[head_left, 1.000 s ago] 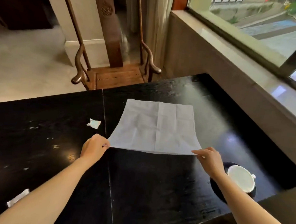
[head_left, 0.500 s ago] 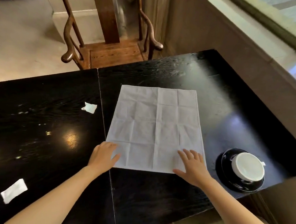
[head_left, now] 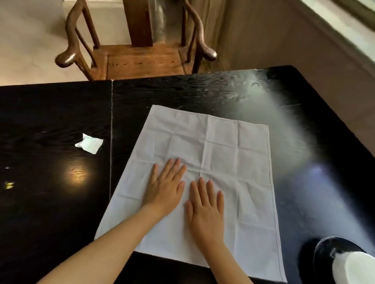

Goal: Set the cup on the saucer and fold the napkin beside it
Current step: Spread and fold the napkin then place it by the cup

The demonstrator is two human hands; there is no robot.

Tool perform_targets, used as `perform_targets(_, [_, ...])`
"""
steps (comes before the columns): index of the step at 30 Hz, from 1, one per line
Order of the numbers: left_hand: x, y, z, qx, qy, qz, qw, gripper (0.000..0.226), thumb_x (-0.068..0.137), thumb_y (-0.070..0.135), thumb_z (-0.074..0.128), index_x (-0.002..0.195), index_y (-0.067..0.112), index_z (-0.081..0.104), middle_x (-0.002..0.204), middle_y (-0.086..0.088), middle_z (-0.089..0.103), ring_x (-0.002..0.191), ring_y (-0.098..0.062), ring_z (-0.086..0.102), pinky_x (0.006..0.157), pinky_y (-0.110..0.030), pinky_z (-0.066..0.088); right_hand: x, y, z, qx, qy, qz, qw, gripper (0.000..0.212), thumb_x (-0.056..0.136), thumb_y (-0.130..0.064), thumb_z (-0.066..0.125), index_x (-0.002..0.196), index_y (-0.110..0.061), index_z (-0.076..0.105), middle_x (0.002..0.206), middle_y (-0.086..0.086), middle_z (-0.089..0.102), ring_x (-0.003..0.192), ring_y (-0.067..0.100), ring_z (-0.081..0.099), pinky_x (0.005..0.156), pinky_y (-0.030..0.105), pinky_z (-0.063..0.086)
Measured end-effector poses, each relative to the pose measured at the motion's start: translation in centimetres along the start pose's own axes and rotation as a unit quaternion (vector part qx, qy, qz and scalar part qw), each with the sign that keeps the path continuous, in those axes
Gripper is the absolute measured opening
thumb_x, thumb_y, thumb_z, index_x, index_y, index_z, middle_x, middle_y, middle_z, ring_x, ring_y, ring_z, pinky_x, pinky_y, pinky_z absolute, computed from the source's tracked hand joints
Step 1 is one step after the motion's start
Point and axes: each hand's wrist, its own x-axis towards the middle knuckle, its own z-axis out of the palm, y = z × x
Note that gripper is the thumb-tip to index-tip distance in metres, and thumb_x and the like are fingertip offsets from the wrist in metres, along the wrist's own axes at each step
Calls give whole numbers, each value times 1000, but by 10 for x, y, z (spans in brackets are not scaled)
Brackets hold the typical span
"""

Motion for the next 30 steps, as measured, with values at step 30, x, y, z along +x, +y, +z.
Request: perform_targets(30, [115,-37,-14,0,62,-92,994,62,93,52,15,150,27,3,159,7,-3,147,-11,-6,119,-39,-5,216,88,-21,-15,32,104,994,58,93,-53,24,147,-31,20,159,-4,12,146,26,4,116,55,0])
